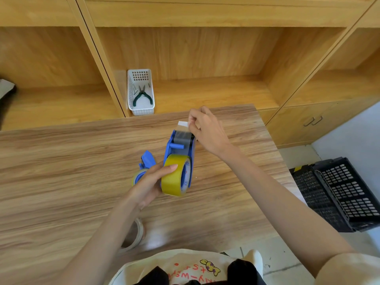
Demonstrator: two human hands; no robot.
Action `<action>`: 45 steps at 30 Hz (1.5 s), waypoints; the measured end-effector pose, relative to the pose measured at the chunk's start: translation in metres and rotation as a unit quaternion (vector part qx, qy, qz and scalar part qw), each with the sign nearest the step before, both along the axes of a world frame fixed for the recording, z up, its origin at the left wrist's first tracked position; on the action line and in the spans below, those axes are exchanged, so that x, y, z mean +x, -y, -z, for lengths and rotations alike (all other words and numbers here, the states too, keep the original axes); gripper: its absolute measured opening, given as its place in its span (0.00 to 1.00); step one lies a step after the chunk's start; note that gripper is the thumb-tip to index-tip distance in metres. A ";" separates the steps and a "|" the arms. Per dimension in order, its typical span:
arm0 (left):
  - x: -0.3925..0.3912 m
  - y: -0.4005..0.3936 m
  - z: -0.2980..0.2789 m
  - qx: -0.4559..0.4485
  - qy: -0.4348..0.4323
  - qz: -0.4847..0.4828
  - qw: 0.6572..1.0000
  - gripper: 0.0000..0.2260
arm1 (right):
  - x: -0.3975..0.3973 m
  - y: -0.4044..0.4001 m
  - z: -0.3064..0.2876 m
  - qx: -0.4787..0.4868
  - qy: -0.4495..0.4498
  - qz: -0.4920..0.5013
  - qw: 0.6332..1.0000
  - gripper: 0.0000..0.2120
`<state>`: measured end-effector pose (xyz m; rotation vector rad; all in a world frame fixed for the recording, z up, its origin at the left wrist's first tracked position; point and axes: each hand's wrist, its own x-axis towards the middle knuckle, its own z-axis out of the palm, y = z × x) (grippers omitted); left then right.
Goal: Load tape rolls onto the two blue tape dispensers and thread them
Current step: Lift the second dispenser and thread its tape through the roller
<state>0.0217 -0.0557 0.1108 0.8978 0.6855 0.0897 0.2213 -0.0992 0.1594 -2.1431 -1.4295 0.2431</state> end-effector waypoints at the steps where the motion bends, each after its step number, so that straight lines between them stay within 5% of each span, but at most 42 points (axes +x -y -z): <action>1: -0.002 0.001 0.002 0.007 0.010 0.010 1.000 0.25 | 0.001 -0.001 0.000 0.001 -0.005 0.007 1.000 0.06; 6: -0.009 0.002 0.006 0.016 0.027 0.051 0.998 0.38 | 0.005 -0.004 -0.002 0.009 -0.019 0.038 0.999 0.05; 11: 0.004 0.002 -0.005 -0.036 -0.020 0.015 0.999 0.23 | -0.001 -0.005 -0.004 0.028 0.026 0.009 0.999 0.06; 18: 0.007 0.003 -0.007 -0.003 -0.037 -0.007 0.999 0.29 | 0.010 -0.007 0.001 0.022 0.032 0.021 0.999 0.06; 32: -0.012 -0.003 0.005 0.014 0.017 0.038 0.999 0.42 | 0.024 -0.014 0.002 -0.041 -0.141 0.068 0.987 0.07; 37: -0.014 -0.003 0.004 0.010 0.029 0.021 0.999 0.37 | 0.037 -0.011 0.000 -0.099 -0.400 0.081 0.908 0.09; 45: -0.009 -0.004 0.008 0.003 0.024 -0.003 1.000 0.39 | 0.031 -0.001 0.024 -0.224 -0.541 0.099 0.805 0.06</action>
